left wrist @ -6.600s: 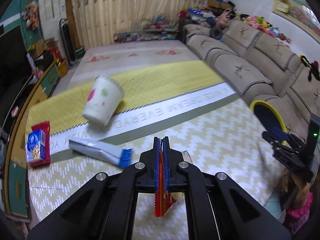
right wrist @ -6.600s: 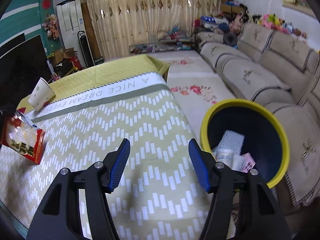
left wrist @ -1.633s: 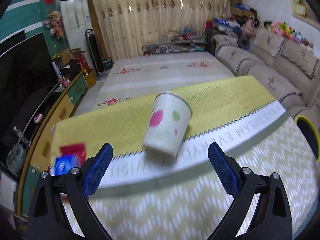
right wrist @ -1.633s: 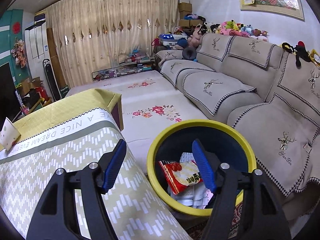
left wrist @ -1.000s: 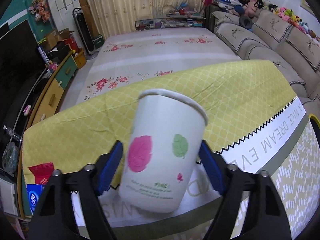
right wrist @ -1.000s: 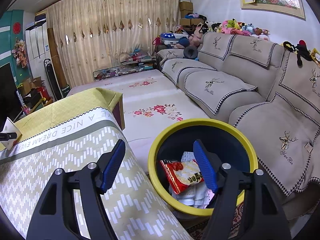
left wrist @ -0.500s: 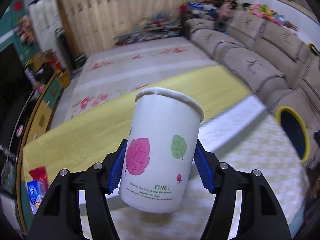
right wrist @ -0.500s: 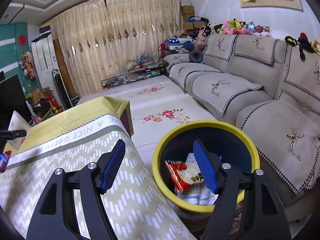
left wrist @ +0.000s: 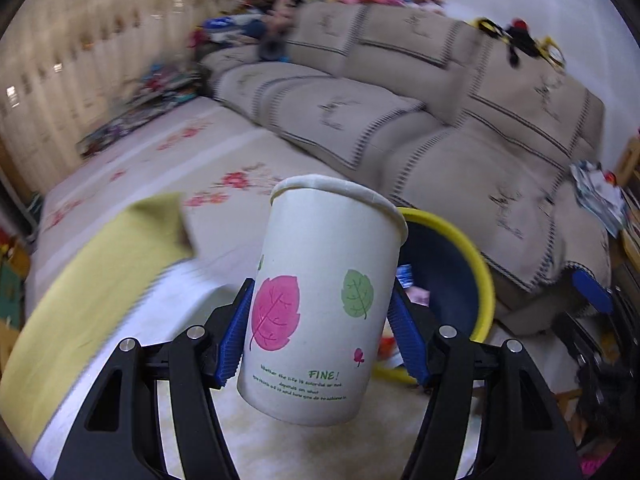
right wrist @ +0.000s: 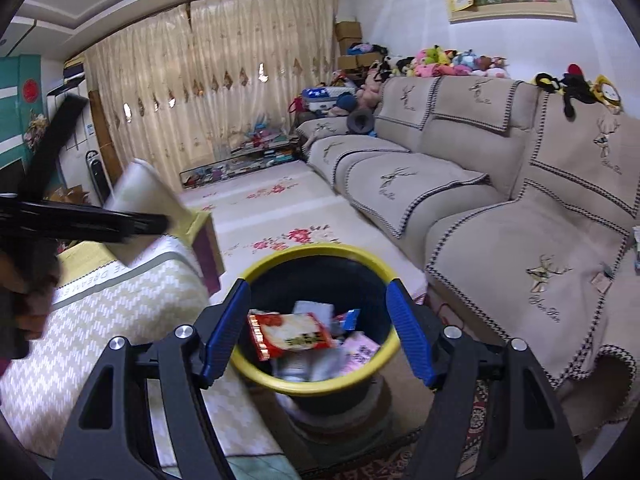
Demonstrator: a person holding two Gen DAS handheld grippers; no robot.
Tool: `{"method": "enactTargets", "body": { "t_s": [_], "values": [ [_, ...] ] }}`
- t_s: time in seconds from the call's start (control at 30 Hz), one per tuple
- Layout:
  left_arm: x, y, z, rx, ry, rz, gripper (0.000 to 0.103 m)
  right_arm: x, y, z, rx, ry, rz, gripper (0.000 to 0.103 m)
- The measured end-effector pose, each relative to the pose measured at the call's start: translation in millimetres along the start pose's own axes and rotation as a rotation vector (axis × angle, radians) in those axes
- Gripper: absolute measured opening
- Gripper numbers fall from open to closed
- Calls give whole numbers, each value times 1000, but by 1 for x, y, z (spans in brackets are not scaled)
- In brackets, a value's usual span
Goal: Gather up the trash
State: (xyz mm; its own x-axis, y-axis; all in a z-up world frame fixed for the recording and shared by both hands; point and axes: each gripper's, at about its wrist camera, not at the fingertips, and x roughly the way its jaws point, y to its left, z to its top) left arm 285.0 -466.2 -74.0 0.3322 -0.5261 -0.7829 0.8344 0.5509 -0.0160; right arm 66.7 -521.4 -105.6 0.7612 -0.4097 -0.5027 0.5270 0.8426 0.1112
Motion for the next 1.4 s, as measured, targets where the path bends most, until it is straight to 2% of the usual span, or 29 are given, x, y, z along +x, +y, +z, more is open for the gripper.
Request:
{"method": "enactTargets", "body": {
  "t_s": [0.1, 0.23, 0.33, 0.4, 0.53, 0.6, 0.7, 0.8, 0.9, 0.97, 1.13, 1.27, 1.4],
  "values": [
    [37, -43, 17, 32, 33, -32, 64, -6, -17, -3, 3, -1, -32, 67],
    [92, -76, 37, 55, 85, -47, 65, -6, -34, -8, 42, 15, -50, 67],
    [118, -84, 36, 58, 118, -36, 68, -6, -39, -10, 59, 18, -51, 67],
    [132, -80, 32, 40, 128, -26, 85, -7, -37, -9, 62, 15, -45, 69],
    [125, -67, 25, -5, 123, -19, 86, -14, -31, -9, 48, 7, -30, 69],
    [104, -51, 16, -42, 98, -12, 88, -18, -25, -8, 37, 9, -13, 71],
    [50, -24, -6, -113, 14, 30, 94, -19, -10, -7, 11, 18, 31, 72],
    [-14, 1, -37, -168, -80, 125, 98, -20, 12, -11, -30, 29, 84, 72],
    [-84, 24, -83, -240, -201, 246, 98, -25, 31, -14, -59, 34, 129, 72],
    [-135, 36, -125, -287, -271, 350, 98, -32, 44, -16, -87, 32, 152, 73],
    [-224, 53, -208, -423, -373, 558, 98, -53, 65, -20, -139, 12, 179, 77],
    [-279, 51, -261, -488, -422, 634, 98, -74, 73, -23, -164, 1, 199, 78],
    [-305, 38, -292, -486, -419, 695, 98, -94, 75, -29, -186, -5, 205, 79]
  ]
}}
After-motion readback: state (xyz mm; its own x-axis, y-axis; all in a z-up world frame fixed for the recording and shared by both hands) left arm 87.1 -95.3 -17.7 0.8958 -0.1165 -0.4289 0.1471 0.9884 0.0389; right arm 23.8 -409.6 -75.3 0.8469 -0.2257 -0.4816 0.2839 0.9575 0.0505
